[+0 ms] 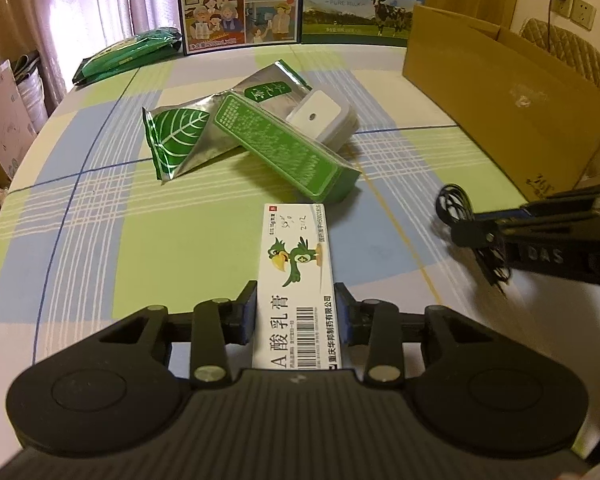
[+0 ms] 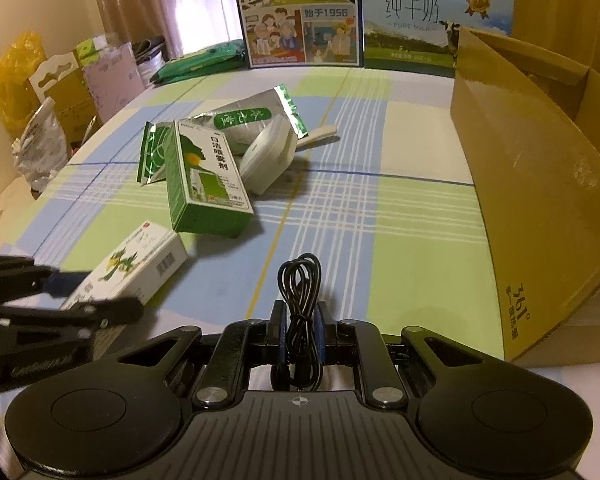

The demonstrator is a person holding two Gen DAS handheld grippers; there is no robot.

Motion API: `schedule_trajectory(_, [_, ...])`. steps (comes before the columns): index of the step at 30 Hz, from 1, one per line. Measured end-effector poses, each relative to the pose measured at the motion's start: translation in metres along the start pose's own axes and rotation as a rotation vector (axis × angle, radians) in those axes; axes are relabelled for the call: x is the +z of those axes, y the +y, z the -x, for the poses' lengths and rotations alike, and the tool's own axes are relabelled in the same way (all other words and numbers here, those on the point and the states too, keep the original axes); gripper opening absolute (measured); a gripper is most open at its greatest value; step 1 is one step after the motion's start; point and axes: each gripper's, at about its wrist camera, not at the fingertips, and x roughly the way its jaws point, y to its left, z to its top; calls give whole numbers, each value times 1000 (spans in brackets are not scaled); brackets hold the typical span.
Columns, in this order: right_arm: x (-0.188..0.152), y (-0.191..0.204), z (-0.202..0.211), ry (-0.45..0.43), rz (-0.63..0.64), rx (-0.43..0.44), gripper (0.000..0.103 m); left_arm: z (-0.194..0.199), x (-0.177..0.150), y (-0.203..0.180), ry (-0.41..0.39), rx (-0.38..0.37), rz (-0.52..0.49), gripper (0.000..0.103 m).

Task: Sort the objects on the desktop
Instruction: 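Carry the held cable and ointment box over the cardboard box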

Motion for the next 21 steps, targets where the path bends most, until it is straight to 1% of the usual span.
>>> schedule_trajectory(5, [1,0,2,-10,-4,-1,11,9,-4,-5,-12,-11,-18,33])
schedule_trajectory(21, [1,0,14,-38,-11,-6,11,14,1,-6,-37,-9,-9,33])
